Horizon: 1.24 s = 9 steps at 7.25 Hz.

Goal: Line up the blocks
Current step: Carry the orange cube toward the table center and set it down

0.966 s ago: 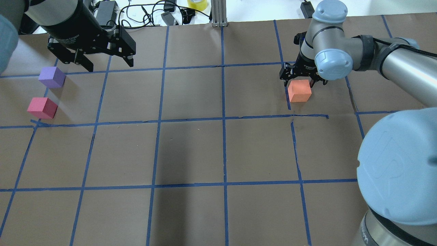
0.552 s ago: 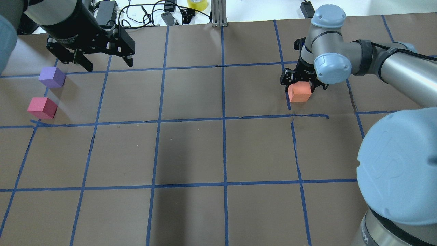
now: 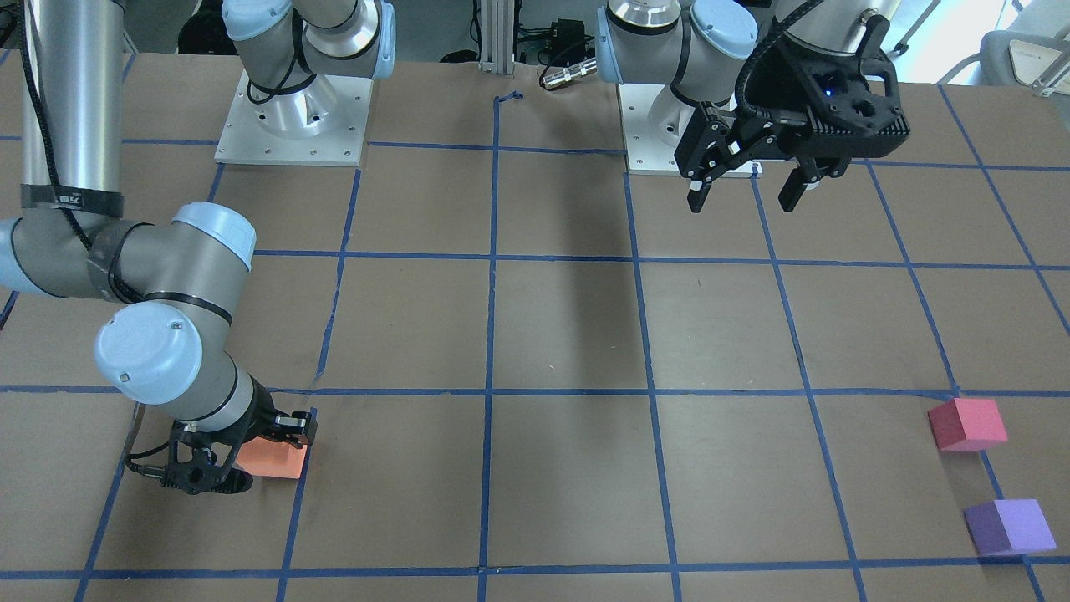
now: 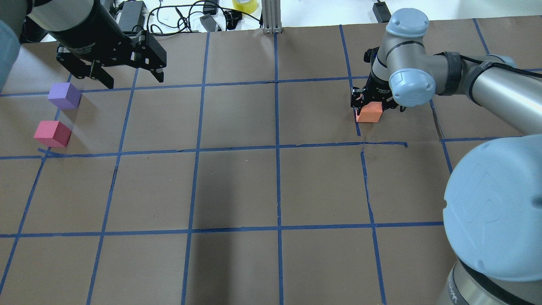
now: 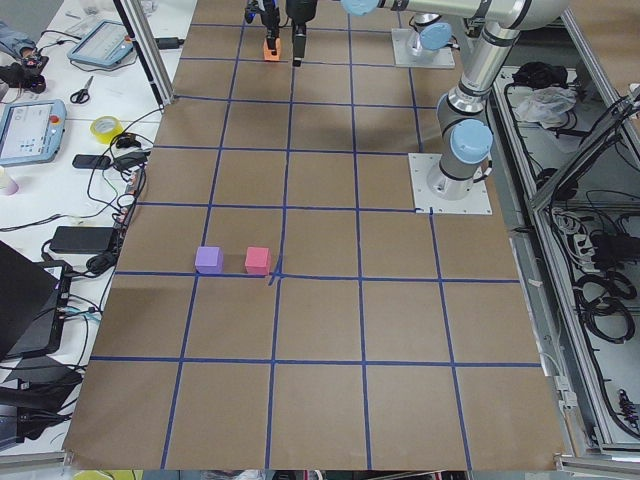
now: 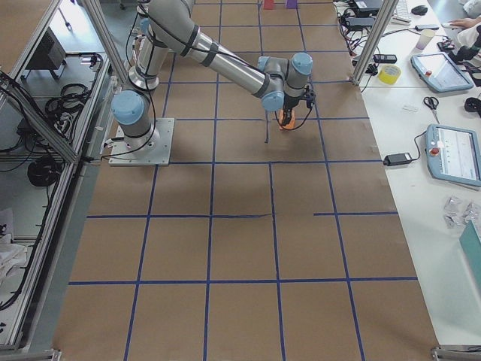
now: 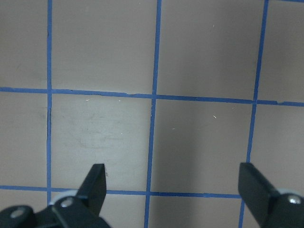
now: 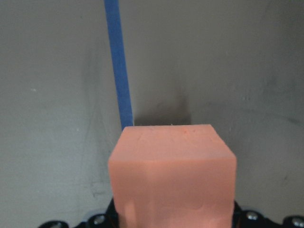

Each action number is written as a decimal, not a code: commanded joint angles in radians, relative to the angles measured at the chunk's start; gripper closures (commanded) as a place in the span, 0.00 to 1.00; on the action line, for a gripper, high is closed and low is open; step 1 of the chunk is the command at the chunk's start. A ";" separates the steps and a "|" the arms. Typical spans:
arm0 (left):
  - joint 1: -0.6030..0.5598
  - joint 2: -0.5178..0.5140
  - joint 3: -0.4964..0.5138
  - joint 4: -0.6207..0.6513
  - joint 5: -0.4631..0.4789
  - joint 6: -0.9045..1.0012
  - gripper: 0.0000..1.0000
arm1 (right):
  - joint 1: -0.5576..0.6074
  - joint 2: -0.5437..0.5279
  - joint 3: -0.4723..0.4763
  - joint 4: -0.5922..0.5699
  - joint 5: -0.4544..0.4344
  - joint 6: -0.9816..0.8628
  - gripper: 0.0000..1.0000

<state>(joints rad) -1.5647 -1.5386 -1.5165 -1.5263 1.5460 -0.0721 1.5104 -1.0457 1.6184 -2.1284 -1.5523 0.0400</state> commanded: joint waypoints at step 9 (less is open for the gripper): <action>0.000 0.002 -0.002 0.000 0.005 0.000 0.00 | 0.419 0.125 -0.247 0.005 0.097 0.374 1.00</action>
<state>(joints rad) -1.5651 -1.5371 -1.5184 -1.5263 1.5506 -0.0721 1.8948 -0.9433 1.3749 -2.1185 -1.4526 0.3914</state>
